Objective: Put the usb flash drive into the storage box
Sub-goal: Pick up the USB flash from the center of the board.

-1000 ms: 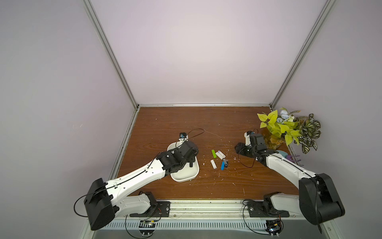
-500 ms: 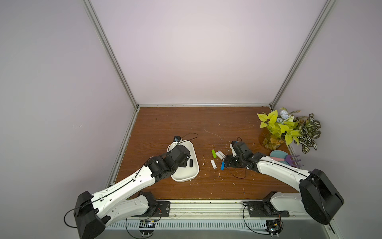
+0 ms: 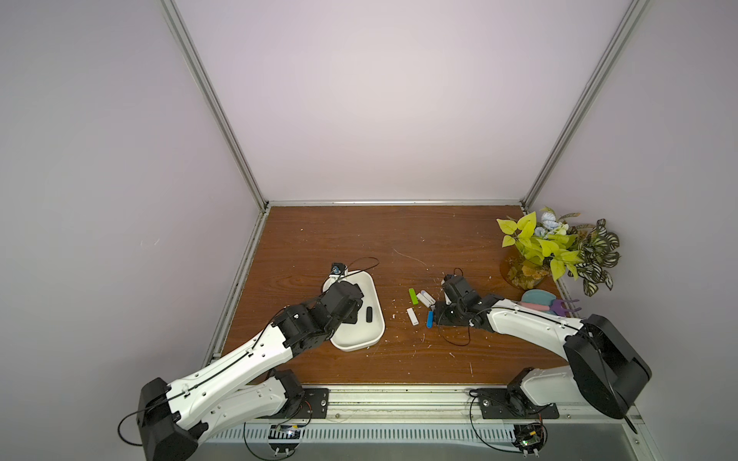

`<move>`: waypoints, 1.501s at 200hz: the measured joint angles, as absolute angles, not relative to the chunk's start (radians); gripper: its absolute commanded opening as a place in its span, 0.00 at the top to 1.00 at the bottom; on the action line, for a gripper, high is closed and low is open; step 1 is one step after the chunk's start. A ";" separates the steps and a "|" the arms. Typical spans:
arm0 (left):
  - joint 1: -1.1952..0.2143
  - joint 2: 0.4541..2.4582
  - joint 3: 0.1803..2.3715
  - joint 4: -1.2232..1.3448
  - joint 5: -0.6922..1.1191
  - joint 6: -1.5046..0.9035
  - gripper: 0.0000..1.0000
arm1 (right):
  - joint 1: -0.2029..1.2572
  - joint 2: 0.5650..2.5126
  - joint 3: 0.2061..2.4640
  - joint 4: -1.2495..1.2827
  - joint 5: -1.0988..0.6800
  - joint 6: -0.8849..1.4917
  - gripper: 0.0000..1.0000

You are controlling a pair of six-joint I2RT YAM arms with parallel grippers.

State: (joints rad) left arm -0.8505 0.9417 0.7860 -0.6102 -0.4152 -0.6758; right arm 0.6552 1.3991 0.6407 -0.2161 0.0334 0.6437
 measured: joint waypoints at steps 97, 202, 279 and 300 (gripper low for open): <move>-0.850 0.936 0.786 -0.610 -0.415 -0.675 0.49 | 0.661 1.417 0.653 -0.200 0.054 0.643 0.71; -0.850 0.933 0.782 -0.610 -0.416 -0.673 0.49 | 0.661 1.408 0.660 -0.230 0.063 0.648 0.59; -0.850 0.926 0.781 -0.611 -0.416 -0.673 0.49 | 0.668 1.412 0.699 -0.230 0.076 0.656 0.57; -0.850 0.926 0.781 -0.611 -0.416 -0.672 0.49 | 0.673 1.429 0.714 -0.229 0.084 0.656 0.58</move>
